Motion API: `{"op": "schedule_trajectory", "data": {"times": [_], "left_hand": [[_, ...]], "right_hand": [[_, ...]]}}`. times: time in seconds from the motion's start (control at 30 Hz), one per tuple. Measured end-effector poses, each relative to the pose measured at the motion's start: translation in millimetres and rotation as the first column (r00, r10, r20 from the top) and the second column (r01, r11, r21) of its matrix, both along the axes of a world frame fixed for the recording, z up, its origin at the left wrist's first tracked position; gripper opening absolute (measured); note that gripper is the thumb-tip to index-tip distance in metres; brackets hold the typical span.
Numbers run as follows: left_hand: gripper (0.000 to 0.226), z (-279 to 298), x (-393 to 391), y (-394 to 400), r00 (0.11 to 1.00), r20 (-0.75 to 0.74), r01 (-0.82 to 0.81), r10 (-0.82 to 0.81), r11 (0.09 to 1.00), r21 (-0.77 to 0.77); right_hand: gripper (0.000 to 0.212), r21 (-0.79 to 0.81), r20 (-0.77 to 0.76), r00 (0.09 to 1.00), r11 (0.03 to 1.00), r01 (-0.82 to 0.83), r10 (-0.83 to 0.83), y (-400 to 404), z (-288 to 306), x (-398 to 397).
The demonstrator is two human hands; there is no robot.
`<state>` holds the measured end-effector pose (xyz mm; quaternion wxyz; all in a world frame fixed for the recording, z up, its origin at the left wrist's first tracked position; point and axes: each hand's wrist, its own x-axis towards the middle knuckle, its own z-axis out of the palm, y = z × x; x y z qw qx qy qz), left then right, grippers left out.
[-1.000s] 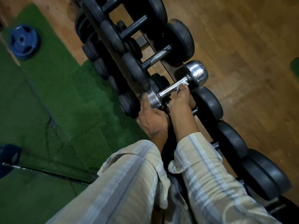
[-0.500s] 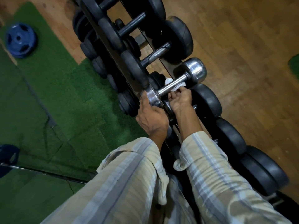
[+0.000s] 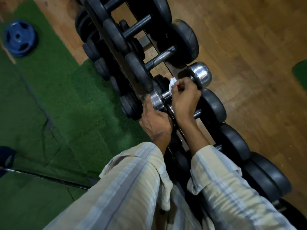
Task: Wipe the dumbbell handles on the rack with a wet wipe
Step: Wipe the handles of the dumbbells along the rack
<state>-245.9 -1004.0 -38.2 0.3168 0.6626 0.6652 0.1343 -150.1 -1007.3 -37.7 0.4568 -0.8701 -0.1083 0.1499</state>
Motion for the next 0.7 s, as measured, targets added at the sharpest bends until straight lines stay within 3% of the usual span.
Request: {"op": "schedule_trajectory", "data": {"times": [0.1,0.2,0.3,0.53,0.63,0.7], "left_hand": [[0.074,0.5,-0.9,0.1,1.000,-0.001,0.003,-0.003,1.000,-0.004],[0.073,0.4,-1.8,-0.7,1.000,-0.002,0.006,-0.006,1.000,-0.013],[0.074,1.2,-0.4,-1.6,1.000,0.017,0.004,-0.004,1.000,-0.015],[0.076,1.1,-2.1,-0.1,1.000,0.025,-0.013,0.014,1.000,-0.022],[0.076,1.8,-0.2,-0.3,0.999,0.031,-0.017,0.017,1.000,-0.026],[0.076,1.3,-0.3,0.0,0.999,0.034,-0.018,0.019,0.999,-0.031]], "right_hand": [[0.015,-0.178,0.259,0.938,0.966,-0.189,0.231,12.6,-0.8,27.7],[0.014,-0.555,0.195,0.801,0.737,-0.385,0.566,17.2,-3.7,48.9],[0.014,-0.734,0.109,0.649,0.501,-0.458,0.753,17.9,-6.2,46.7],[0.018,-0.533,-0.189,0.540,0.376,-0.758,0.820,43.0,-7.9,24.5],[0.010,-0.412,-0.135,0.570,0.477,-0.776,0.811,23.8,-14.3,22.7],[0.024,-0.319,-0.056,0.636,0.590,-0.742,0.770,6.7,-18.3,23.2]]}}
